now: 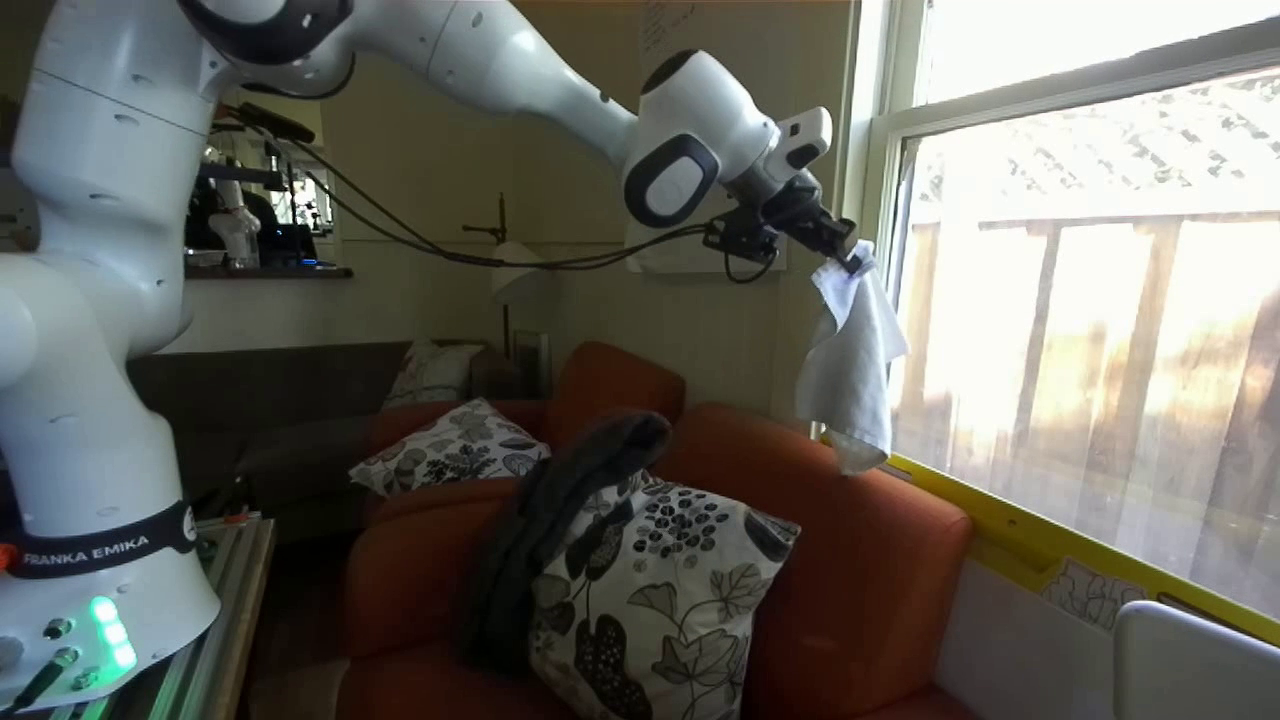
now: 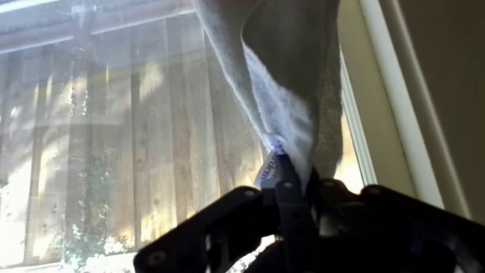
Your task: Use the towel to clean the window
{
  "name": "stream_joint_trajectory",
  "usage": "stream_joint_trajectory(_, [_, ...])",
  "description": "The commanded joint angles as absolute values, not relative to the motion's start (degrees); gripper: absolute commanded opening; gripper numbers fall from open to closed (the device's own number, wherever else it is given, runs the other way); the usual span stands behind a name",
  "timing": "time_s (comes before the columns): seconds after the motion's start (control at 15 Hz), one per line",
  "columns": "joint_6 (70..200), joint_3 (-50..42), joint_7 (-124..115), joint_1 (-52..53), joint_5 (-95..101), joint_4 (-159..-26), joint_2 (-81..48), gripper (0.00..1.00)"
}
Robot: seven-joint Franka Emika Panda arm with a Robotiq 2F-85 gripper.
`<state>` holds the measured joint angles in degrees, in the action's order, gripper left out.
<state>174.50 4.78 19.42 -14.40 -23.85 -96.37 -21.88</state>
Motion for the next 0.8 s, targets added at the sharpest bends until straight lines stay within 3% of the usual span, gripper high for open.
stream_joint_trajectory(0.0, [179.9,6.0,16.3,-14.7,-25.8,-82.3,-32.5,0.02])
stream_joint_trajectory(0.4, [184.2,6.9,9.4,-14.7,-25.2,-65.6,-43.8,0.02])
stream_joint_trajectory(0.73, [179.9,11.3,10.8,-14.9,-22.8,-53.1,-51.8,0.02])
